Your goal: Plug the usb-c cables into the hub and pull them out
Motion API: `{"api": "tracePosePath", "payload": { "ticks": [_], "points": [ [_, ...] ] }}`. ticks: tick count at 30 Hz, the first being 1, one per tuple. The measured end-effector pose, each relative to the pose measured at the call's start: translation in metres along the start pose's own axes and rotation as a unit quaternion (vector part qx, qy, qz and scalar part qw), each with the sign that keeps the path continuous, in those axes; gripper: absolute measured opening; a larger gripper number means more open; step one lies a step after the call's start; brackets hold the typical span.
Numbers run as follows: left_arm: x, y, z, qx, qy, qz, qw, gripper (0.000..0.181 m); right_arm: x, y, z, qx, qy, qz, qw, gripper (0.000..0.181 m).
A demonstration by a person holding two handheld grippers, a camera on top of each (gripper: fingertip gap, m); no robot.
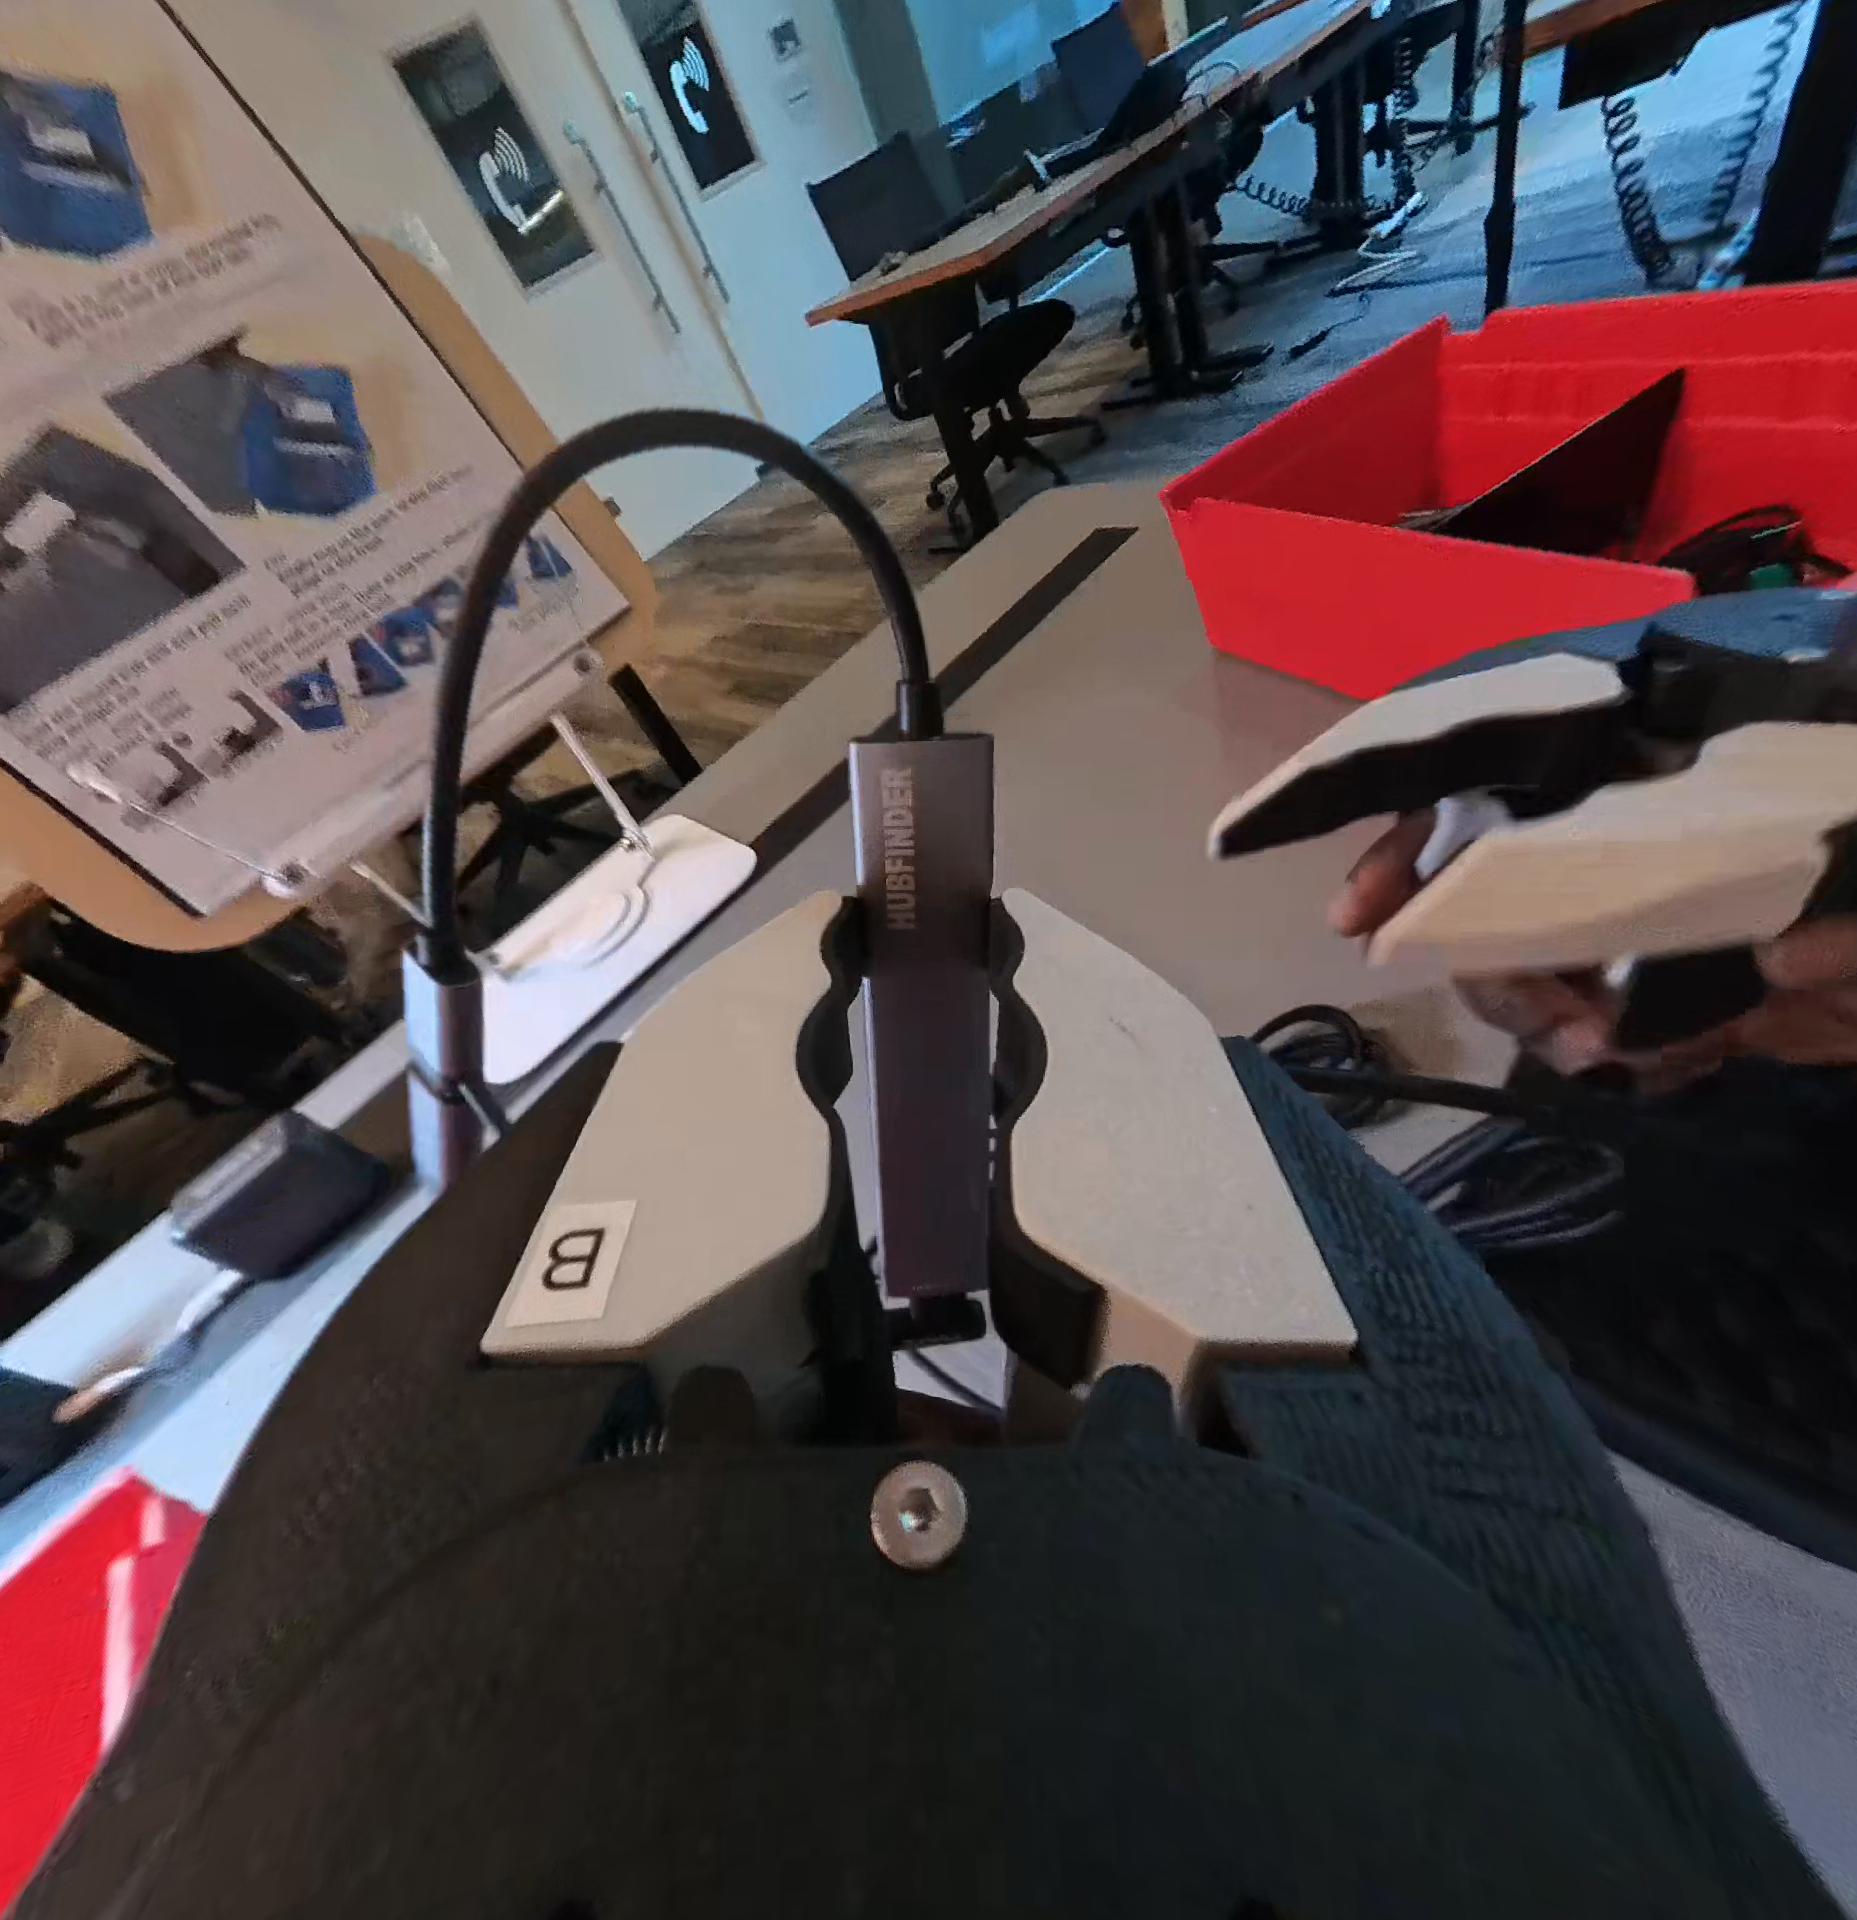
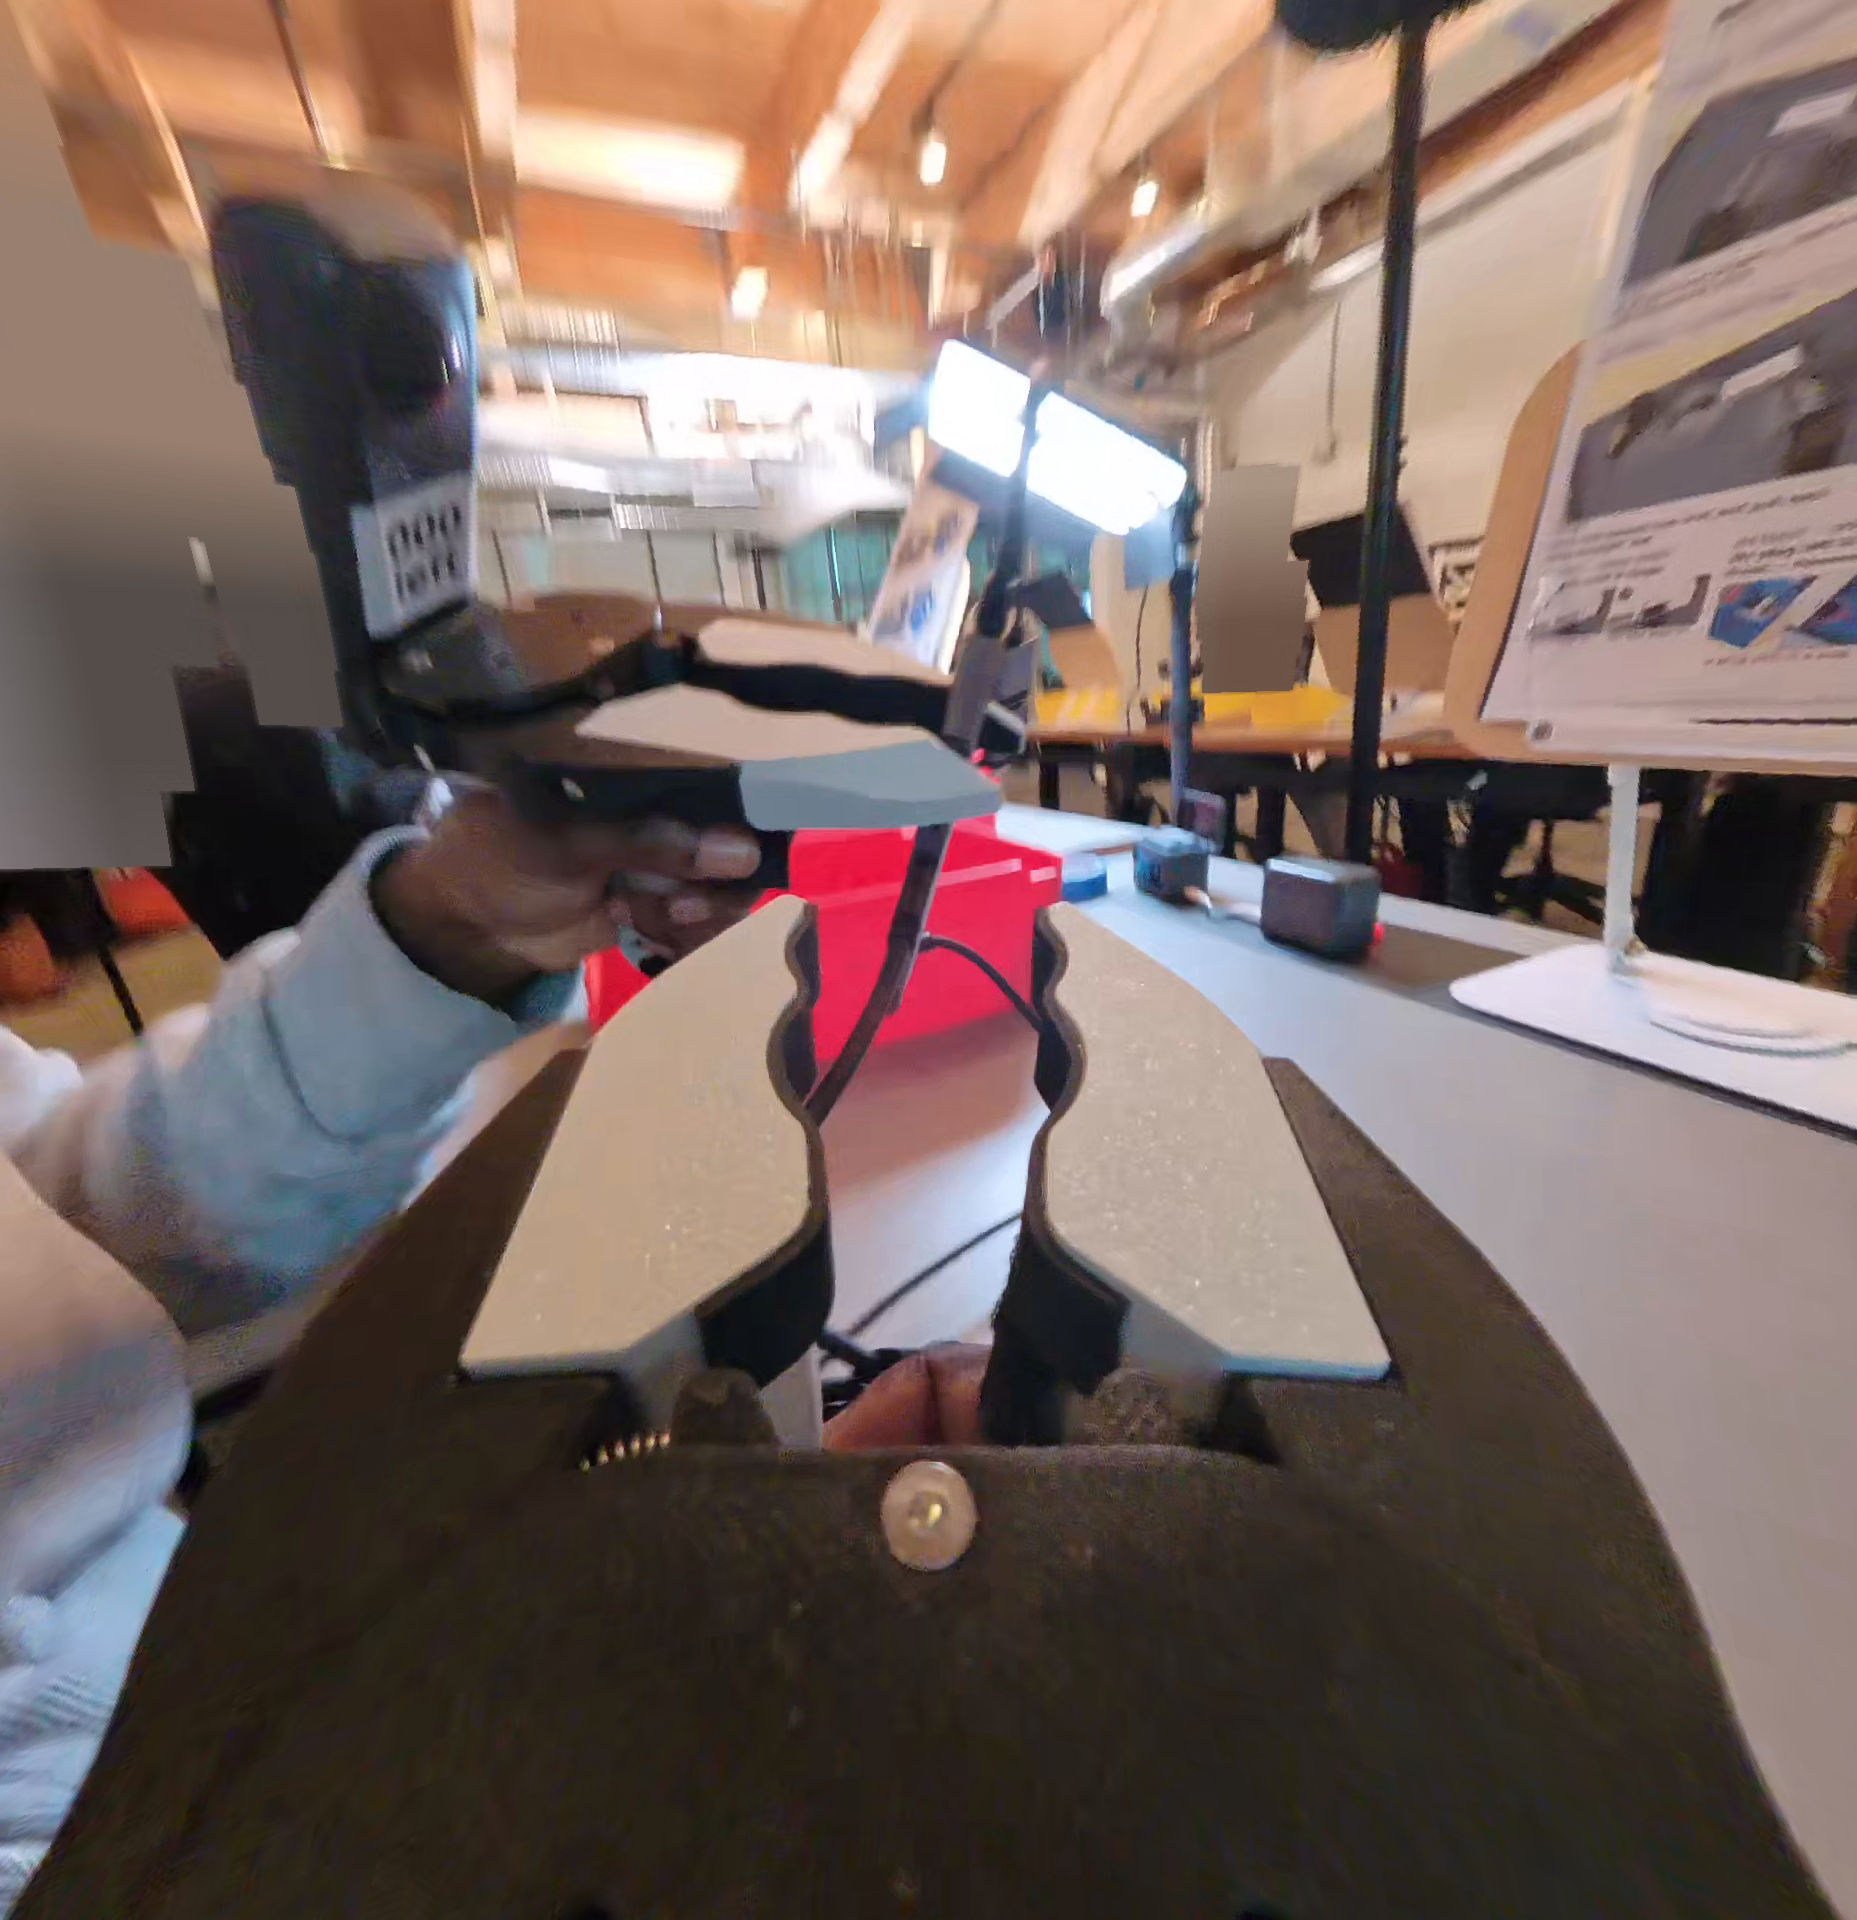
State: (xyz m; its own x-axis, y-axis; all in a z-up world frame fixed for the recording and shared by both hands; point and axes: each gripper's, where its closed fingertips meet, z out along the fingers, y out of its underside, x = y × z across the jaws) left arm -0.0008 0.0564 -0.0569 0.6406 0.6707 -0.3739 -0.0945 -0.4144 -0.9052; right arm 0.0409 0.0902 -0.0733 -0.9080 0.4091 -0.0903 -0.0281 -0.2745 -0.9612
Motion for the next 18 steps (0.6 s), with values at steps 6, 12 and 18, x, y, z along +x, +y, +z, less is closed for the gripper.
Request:
{"api": "tracePosePath", "payload": {
  "ticks": [6,12,18],
  "points": [
    [0.017,0.01,0.005,0.021,0.022,-0.048,0.998,0.024,-0.005,0.028,0.023,-0.094,-0.013,-0.019,0.995,0.033],
    [0.029,0.015,0.0,0.036,0.042,-0.073,0.996,0.023,-0.016,0.041,0.027,-0.115,-0.044,-0.035,0.992,0.01],
    [0.041,0.021,-0.019,0.099,0.162,-0.109,0.976,0.037,-0.027,0.058,0.022,-0.139,-0.099,-0.01,0.985,0.008]
  ]
}}
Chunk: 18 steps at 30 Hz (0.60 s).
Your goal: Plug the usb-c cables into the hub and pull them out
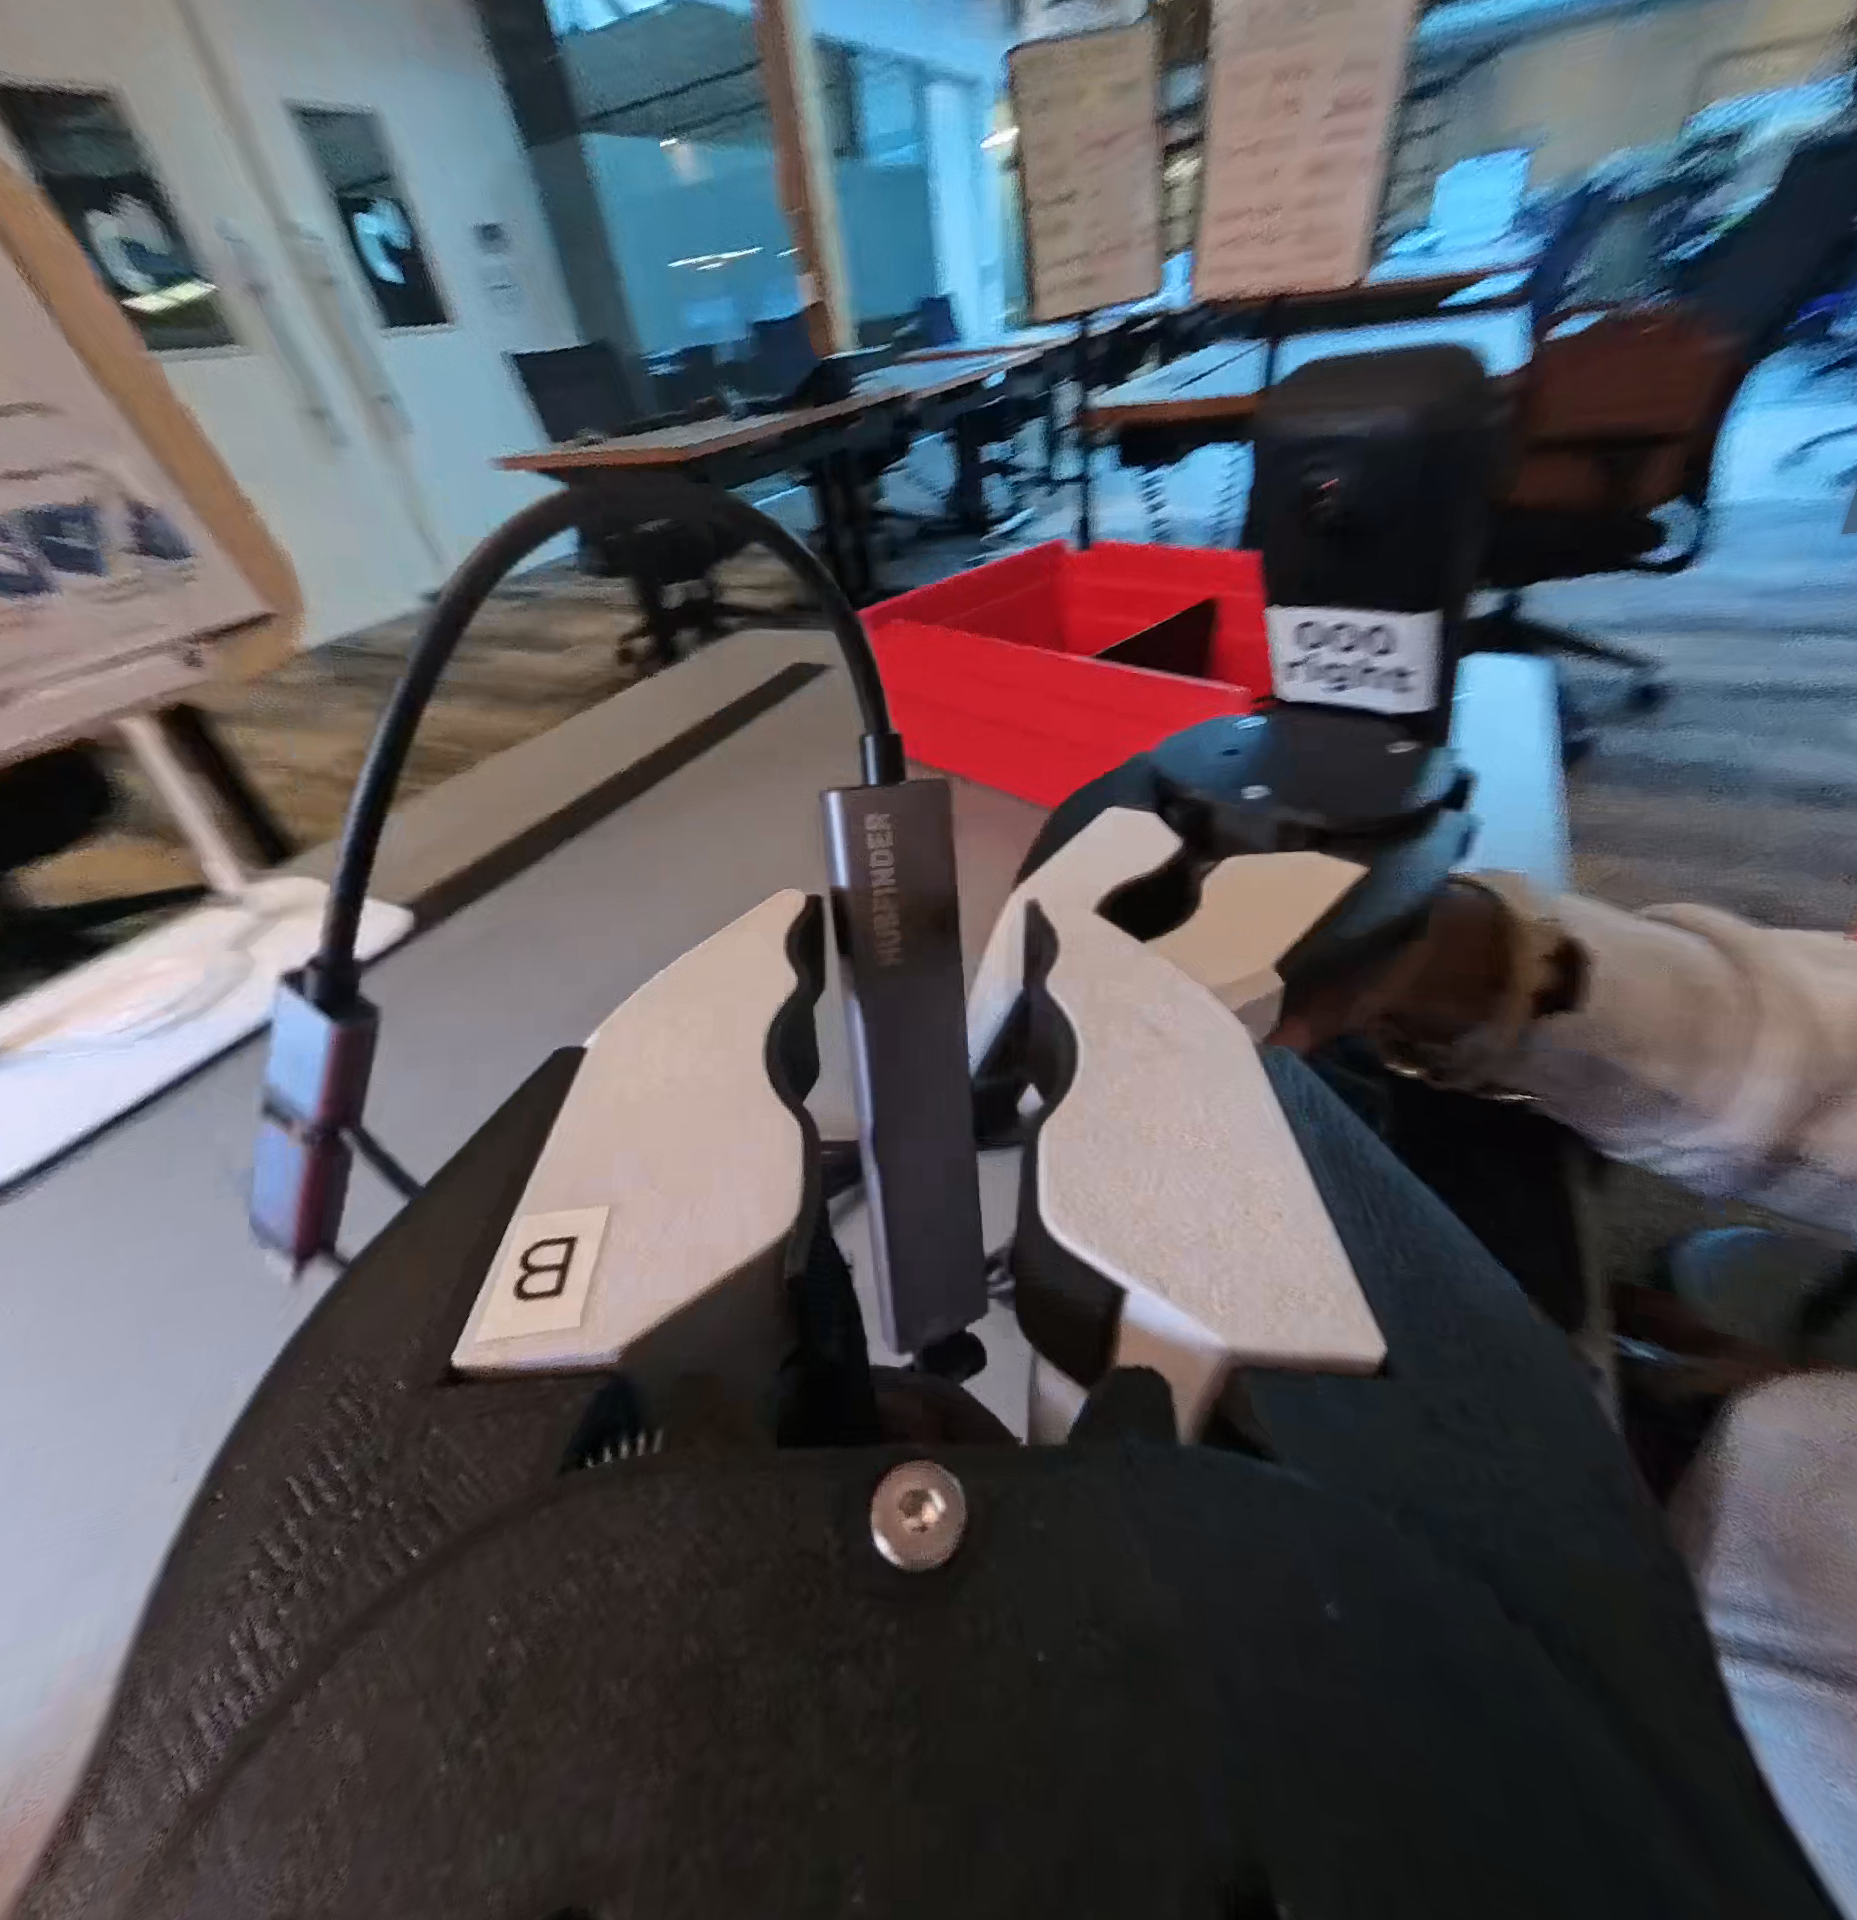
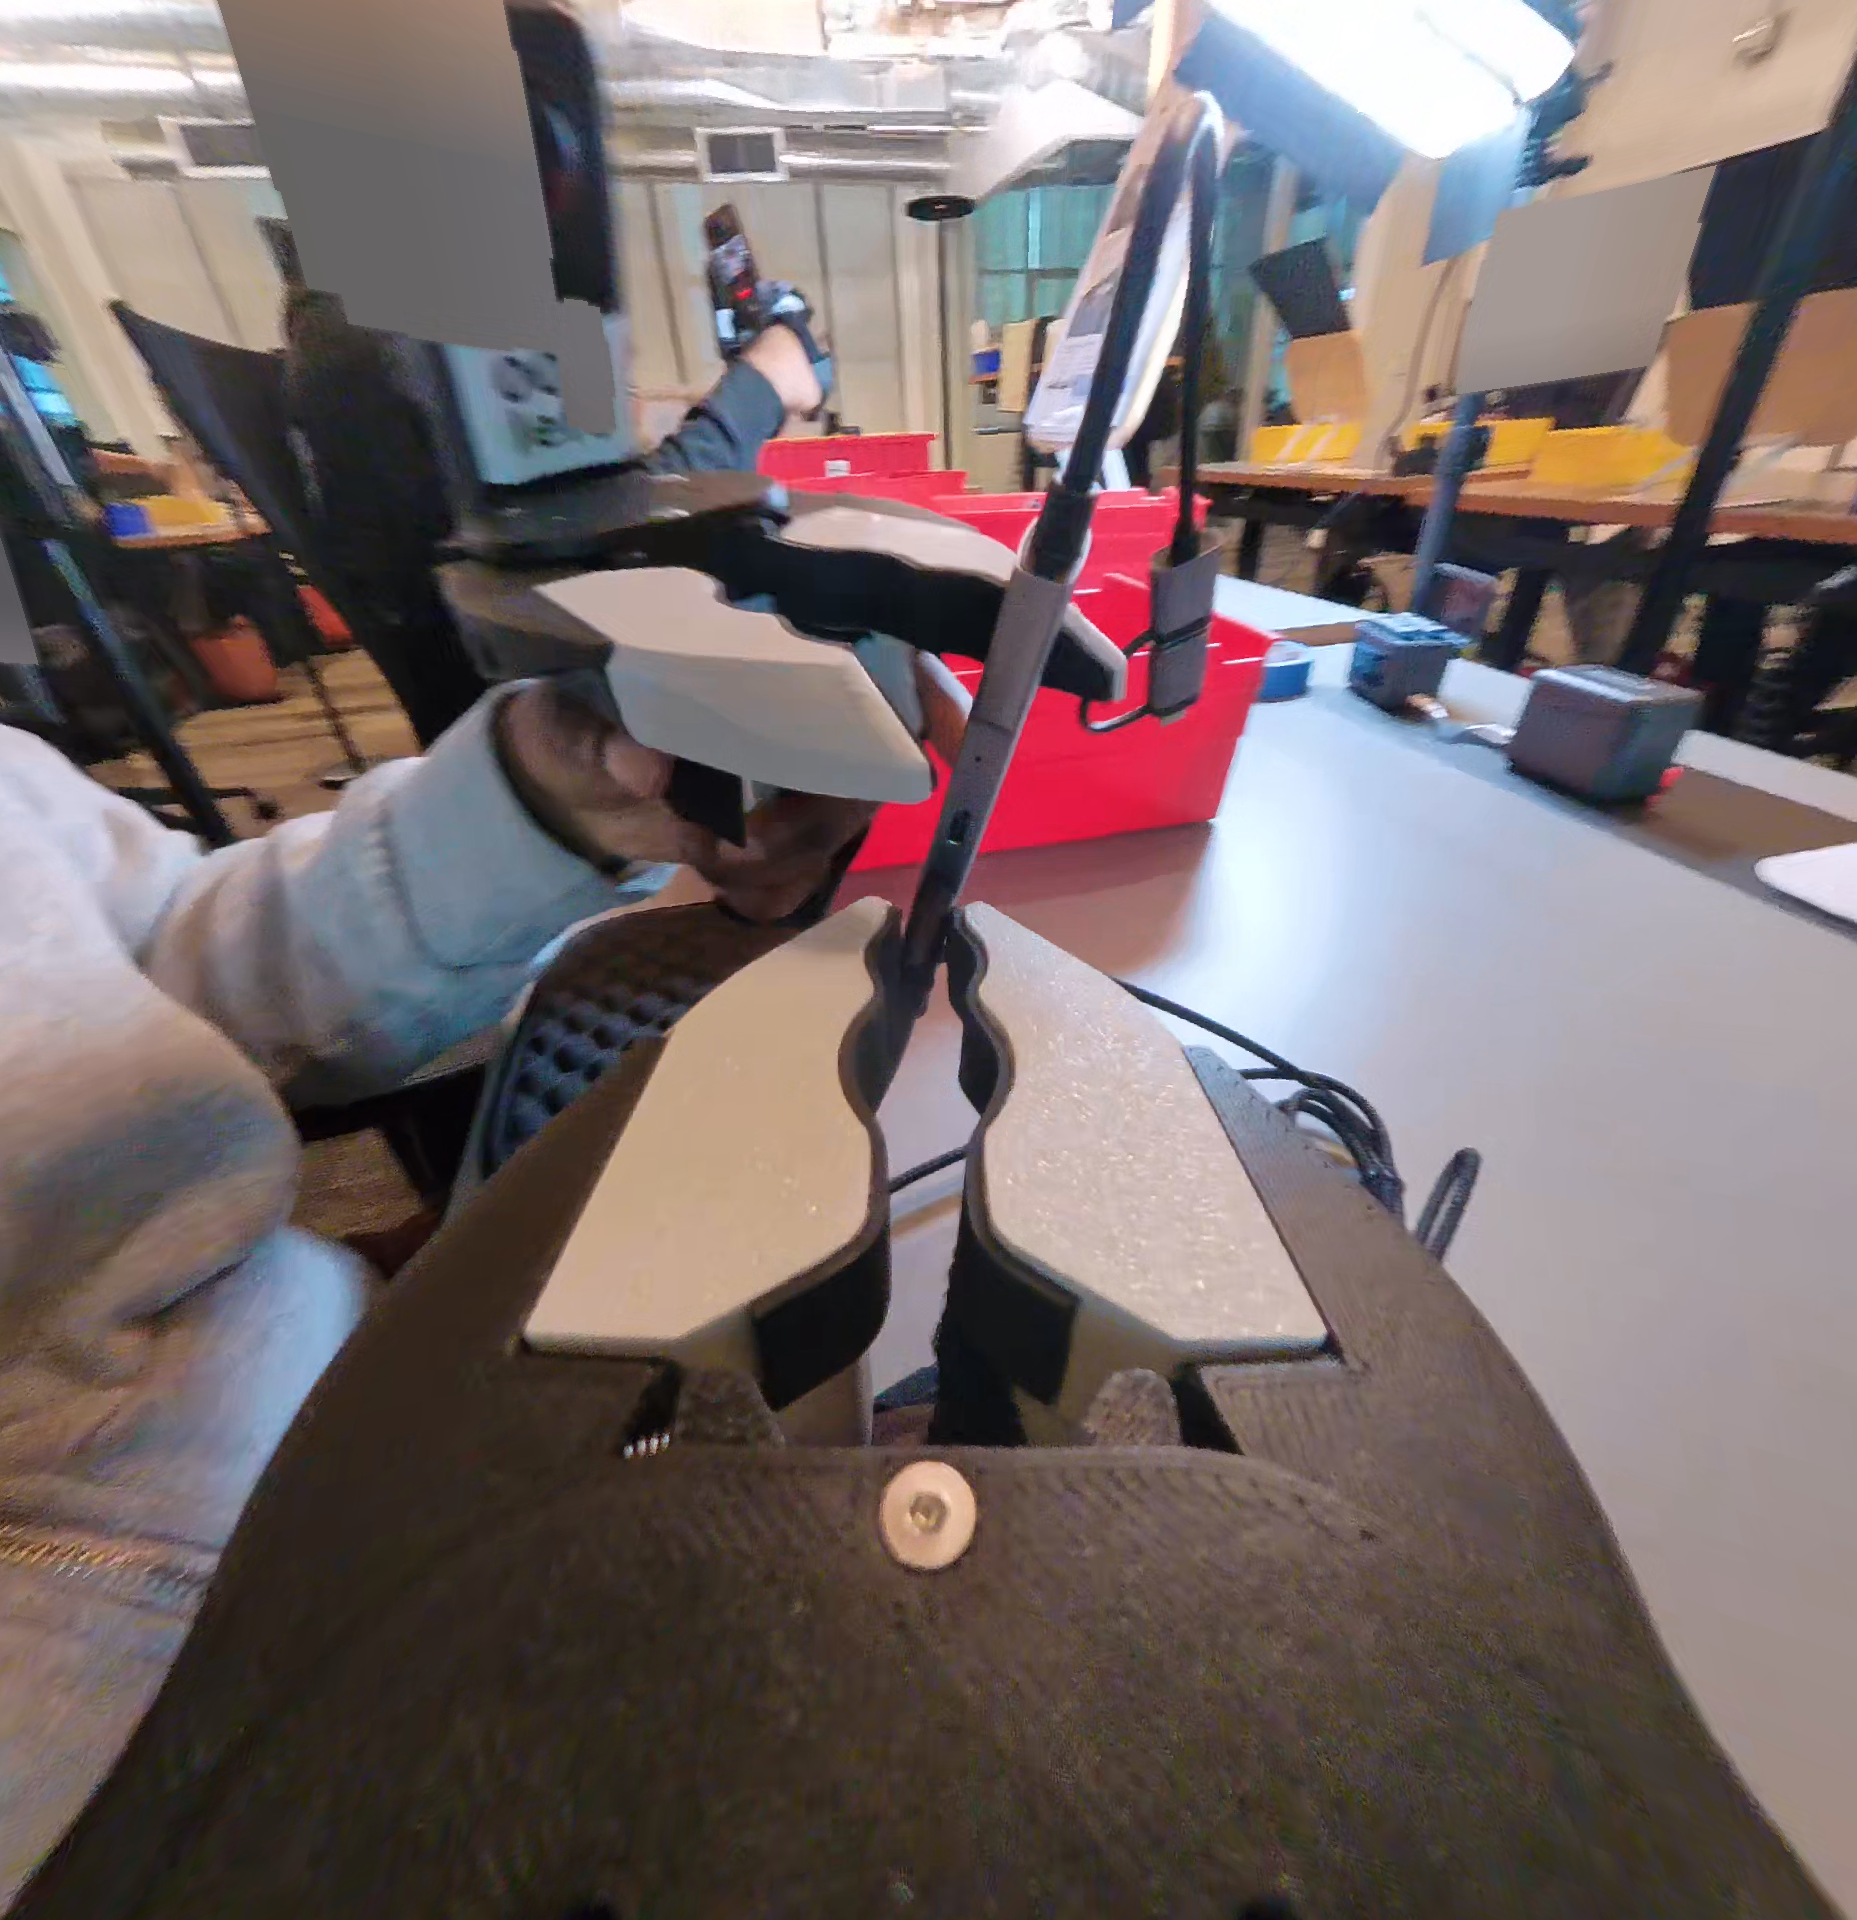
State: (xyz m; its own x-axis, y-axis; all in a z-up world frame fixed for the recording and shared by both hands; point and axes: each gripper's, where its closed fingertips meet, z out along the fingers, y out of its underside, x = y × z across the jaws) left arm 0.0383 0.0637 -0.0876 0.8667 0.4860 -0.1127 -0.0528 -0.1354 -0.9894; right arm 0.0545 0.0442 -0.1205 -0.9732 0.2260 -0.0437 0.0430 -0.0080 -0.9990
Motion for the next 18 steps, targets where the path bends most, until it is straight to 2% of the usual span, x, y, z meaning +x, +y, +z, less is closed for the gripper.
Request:
{"api": "tracePosePath", "payload": {
  "ticks": [3,6,18],
  "points": [
    [0.011,0.022,-0.008,-0.018,0.097,-0.068,0.993,0.043,-0.013,0.001,0.001,0.005,-0.051,0.009,0.999,0.008],
    [0.027,0.024,-0.018,0.029,0.181,-0.128,0.975,0.019,-0.025,0.005,0.002,-0.002,-0.094,0.03,0.995,0.007],
    [0.03,0.038,-0.024,0.06,0.171,-0.191,0.965,0.013,-0.032,0.016,0.01,-0.025,-0.121,0.061,0.99,0.007]
  ]
}}
